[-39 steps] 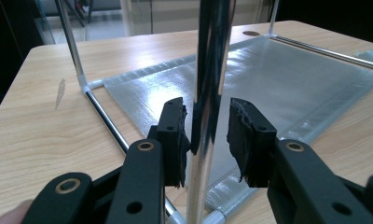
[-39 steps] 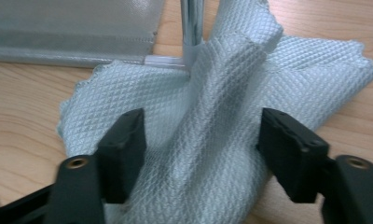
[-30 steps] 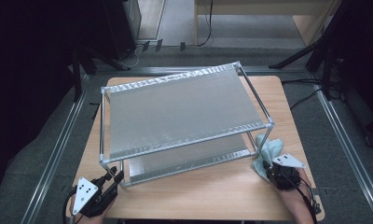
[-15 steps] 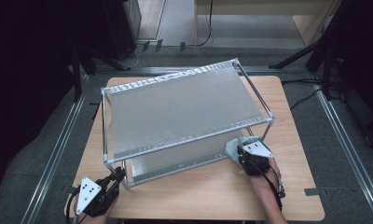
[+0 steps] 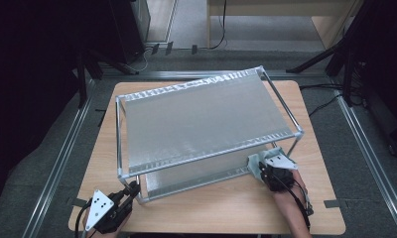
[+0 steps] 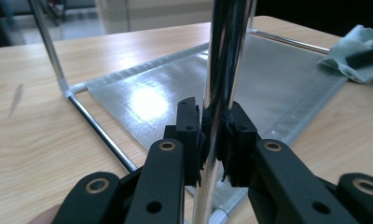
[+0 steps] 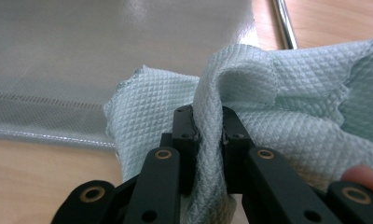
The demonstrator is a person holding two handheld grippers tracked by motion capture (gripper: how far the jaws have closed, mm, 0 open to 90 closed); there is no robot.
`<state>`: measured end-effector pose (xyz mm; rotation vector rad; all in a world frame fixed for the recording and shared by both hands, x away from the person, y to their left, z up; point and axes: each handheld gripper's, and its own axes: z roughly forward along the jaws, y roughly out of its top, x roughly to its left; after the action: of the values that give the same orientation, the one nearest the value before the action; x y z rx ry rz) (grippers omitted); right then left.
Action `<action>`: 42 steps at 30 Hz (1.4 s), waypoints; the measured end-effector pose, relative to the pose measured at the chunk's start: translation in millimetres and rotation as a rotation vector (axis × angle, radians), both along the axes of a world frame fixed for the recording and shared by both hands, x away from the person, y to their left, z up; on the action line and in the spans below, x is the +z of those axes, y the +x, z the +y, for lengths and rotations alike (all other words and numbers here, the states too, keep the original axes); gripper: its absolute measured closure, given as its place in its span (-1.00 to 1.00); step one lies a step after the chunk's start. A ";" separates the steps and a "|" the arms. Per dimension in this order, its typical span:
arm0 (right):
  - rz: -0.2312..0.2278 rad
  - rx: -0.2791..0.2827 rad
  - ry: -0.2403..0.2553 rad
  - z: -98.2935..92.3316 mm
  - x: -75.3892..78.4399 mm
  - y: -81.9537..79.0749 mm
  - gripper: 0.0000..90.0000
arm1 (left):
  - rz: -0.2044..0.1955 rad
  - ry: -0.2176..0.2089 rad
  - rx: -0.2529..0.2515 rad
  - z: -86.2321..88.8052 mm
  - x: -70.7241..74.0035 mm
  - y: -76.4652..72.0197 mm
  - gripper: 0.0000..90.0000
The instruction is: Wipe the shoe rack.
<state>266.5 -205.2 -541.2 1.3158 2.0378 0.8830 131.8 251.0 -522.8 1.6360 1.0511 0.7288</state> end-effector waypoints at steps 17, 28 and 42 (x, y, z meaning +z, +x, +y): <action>-0.041 -0.057 0.048 1.1 -5.9 -8.7 0.75 | 0.015 -0.029 -0.032 -6.6 1.1 0.7 0.77; 0.008 0.118 0.101 61.2 -7.5 -41.7 0.75 | 0.024 -0.015 -0.102 -24.1 2.5 -5.7 0.77; -0.007 0.222 0.066 76.9 -5.1 -45.0 0.72 | 0.009 0.008 -0.145 -27.2 2.5 -8.6 0.79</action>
<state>221.5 -128.3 -546.2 1.1325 2.1962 1.0586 123.2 223.8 -520.3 1.7046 0.9255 0.6310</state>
